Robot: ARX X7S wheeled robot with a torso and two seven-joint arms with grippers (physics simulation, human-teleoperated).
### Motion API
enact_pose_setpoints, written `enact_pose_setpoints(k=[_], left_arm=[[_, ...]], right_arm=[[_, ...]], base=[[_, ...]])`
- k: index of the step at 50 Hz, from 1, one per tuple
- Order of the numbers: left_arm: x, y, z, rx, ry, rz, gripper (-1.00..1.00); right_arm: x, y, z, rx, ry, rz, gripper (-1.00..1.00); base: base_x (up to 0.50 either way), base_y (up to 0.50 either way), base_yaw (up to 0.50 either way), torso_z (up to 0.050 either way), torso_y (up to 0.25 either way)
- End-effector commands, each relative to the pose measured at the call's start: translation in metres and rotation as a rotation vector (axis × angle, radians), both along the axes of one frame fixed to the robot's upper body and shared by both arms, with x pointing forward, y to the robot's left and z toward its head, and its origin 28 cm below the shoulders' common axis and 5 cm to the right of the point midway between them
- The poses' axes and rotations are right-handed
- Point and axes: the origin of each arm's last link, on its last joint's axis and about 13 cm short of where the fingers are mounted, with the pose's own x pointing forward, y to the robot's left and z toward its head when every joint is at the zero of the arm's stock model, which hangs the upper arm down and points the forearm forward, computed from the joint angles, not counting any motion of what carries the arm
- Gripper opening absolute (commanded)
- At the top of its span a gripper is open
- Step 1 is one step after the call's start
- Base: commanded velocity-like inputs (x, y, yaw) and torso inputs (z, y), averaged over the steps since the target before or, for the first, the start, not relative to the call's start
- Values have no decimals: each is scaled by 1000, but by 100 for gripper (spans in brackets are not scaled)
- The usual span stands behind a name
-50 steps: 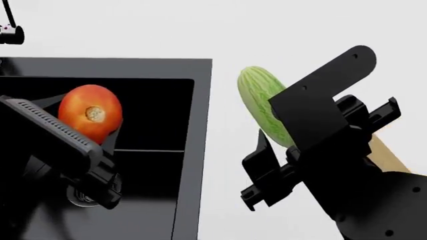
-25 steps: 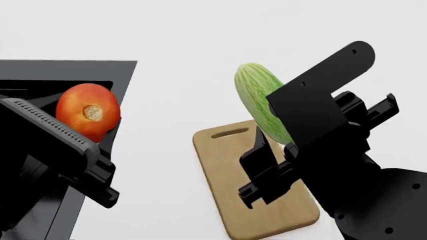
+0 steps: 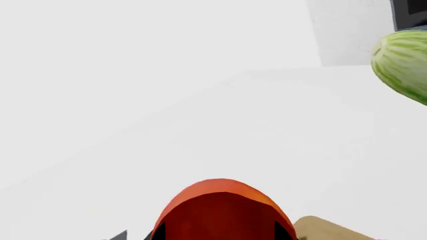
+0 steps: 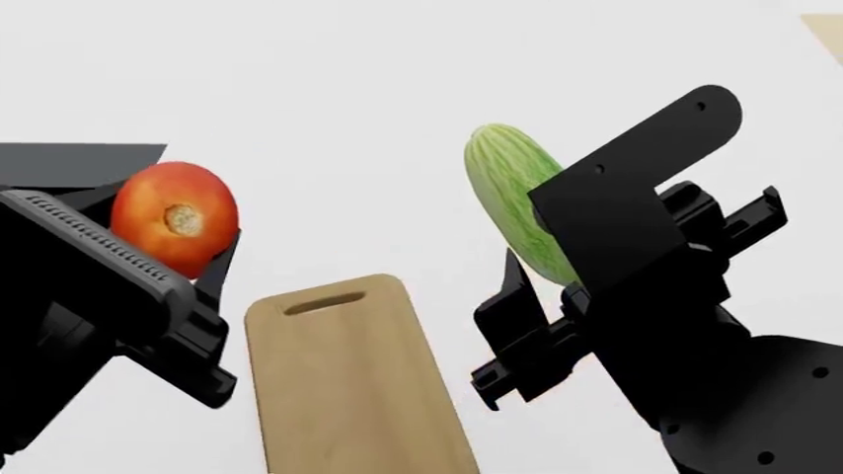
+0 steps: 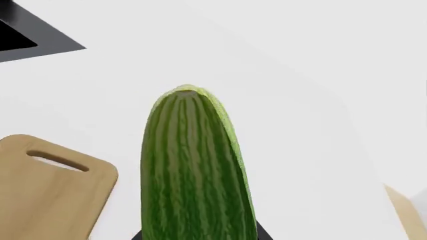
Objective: Pick the vegetables from the sink and place them on the cutting board.
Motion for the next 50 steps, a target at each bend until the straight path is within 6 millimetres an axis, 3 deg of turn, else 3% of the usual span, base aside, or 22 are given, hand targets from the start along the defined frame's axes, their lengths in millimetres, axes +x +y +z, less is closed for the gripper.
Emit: enact_pose_setpoints(k=[1,8,16,27,28,50], left_arm=[[1,3,3,-29,-3,23,-100],[3,4,7,-36,-9,92,-100],[-2,-3,18,-107,97,19,-100],[1,-17,22,-147,221,-83,-100],[14,-27,0,-290,367,-179,-100],[22,-27,-18,-393,440,-175,-100]], right_arm=[[3,-1,2,-19,-43,-5,-100],[3,0,0,-25,-42,-18,-100],[0,4,3,-6,66,-30,-100],[-2,6,6,13,48,-34,-100],[-3,4,9,51,23,-56,-100],[-4,4,8,66,21,-57,-100]], base=[[500,-1,0,0,0],[143,0,0,0,3],[0,0,0,0,1],[0,0,0,0,1],[0,0,0,0,0],[0,0,0,0,1]])
